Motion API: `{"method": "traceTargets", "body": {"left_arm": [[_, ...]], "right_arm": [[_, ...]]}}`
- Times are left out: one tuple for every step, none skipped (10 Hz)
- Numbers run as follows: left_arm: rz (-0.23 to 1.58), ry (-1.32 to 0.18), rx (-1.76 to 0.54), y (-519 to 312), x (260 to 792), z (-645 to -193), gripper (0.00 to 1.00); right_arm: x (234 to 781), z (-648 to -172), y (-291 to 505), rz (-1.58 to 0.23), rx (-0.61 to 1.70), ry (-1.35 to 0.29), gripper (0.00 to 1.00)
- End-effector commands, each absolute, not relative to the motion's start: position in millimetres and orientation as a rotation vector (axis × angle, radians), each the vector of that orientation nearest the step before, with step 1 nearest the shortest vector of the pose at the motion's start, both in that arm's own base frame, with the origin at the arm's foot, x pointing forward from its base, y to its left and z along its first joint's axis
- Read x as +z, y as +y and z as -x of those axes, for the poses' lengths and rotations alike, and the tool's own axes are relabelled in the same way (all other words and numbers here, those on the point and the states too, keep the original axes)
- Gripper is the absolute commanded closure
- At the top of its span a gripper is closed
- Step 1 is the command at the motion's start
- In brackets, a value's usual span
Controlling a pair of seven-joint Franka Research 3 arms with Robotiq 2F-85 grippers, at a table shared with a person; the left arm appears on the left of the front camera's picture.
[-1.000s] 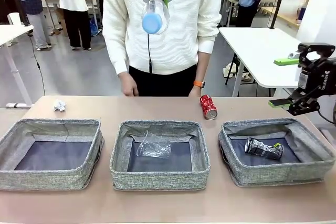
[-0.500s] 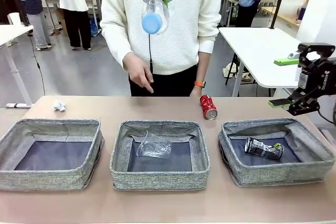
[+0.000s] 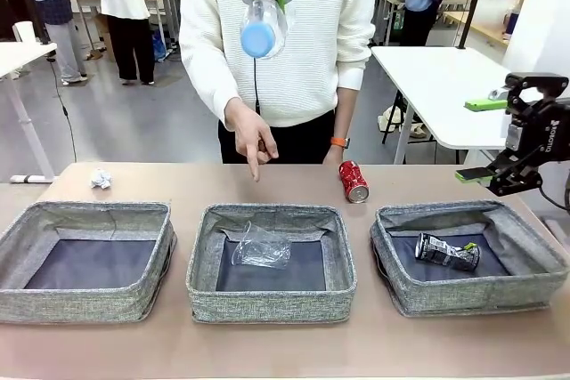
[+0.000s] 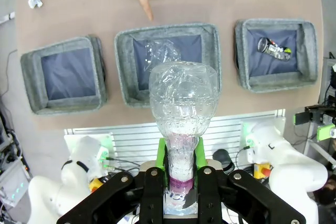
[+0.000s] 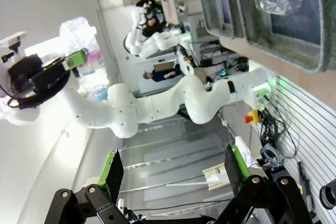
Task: Sort the waste into the appropriate baskets.
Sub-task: Place the picked waste into the Fabric basket indicated by the person.
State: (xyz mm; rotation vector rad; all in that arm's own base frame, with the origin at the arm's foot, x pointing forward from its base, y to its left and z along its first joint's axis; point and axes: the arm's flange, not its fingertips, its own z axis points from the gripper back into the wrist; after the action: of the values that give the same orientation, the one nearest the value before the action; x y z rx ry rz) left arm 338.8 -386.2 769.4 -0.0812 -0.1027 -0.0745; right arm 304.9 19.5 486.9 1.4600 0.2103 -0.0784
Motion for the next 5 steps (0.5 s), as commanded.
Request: {"method": "traceTargets", "body": {"left_arm": [[0.081, -0.117, -0.084, -384.0, 769.4, -337.5, 0.78], [0.081, -0.117, -0.084, -384.0, 769.4, -337.5, 0.78], [0.081, -0.117, -0.084, -384.0, 769.4, -337.5, 0.78], [0.081, -0.117, -0.084, -384.0, 769.4, -337.5, 0.78], [0.081, -0.117, -0.084, -384.0, 769.4, -337.5, 0.78]], "right_arm": [[489.7, -305.8, 20.5, -1.478, -0.066, 0.201, 0.00], [489.7, -305.8, 20.5, -1.478, -0.066, 0.201, 0.00], [489.7, -305.8, 20.5, -1.478, -0.066, 0.201, 0.00], [489.7, -305.8, 20.5, -1.478, -0.066, 0.201, 0.00], [489.7, -305.8, 20.5, -1.478, -0.066, 0.201, 0.00]]}}
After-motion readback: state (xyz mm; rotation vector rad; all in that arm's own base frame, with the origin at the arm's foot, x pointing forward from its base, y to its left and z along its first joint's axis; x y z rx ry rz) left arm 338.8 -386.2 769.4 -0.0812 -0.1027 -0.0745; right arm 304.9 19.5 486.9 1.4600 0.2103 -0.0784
